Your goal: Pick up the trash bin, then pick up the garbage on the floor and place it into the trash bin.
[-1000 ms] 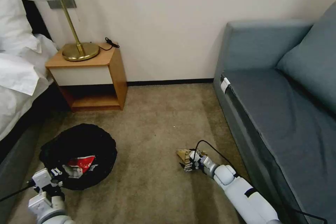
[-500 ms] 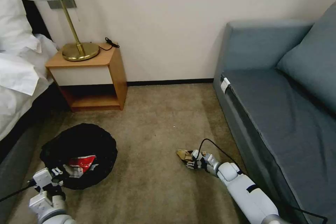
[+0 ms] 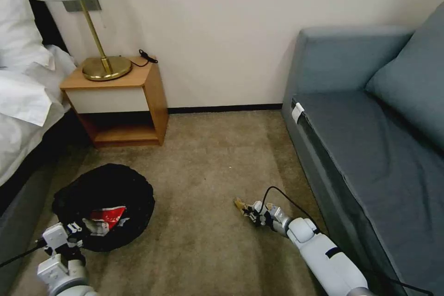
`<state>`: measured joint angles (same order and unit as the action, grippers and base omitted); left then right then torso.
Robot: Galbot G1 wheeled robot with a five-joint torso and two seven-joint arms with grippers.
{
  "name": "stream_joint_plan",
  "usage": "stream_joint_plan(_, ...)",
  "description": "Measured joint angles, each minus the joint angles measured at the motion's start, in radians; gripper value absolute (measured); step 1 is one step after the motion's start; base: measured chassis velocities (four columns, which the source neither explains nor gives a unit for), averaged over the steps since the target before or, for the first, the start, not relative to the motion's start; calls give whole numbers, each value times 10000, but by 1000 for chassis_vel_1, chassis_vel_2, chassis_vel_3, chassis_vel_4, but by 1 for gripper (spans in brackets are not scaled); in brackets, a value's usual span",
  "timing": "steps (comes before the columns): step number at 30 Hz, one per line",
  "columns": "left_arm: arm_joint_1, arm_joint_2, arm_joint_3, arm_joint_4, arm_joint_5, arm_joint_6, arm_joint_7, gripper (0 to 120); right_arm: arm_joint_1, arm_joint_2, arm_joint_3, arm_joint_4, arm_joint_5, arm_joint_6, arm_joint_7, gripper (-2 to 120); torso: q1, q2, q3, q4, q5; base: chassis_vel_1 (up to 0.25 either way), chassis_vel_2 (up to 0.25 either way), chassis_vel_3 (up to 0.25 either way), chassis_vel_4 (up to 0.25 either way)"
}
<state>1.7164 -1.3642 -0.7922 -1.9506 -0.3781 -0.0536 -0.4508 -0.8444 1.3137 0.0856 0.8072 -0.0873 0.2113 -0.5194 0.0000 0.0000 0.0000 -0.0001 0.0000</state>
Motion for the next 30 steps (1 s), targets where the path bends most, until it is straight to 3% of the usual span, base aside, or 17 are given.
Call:
stream_joint_plan(12, -77, -78, 61, 92, 34, -25, 15, 3, 17, 70, -651, 1117, 966, 212, 43, 0, 0, 0, 1, 0, -2, 0, 0, 0, 0)
stream_joint_plan(17, -156, -127, 98, 176, 66, -34, 23, 3, 83, 322, -1760, 2616, 2029, 314, 1077, 0, 1, 0, 0, 2, -2, 0, 0, 0, 0)
stream_joint_plan(22, -264, -140, 108, 288, 86, -34, 45, 3, 284, 912, -3247, 4639, 3226, -378, 2049, 0, 1, 0, 1, 2, -4, 0, 0, 0, 0)
stream_joint_plan(30, -283, -143, 105, 273, 86, -32, 49, 3, 567, 1809, -4424, 5413, 4152, -477, 2509, 0, 1, 0, 0, 2, -3, 0, 0, 0, 0)
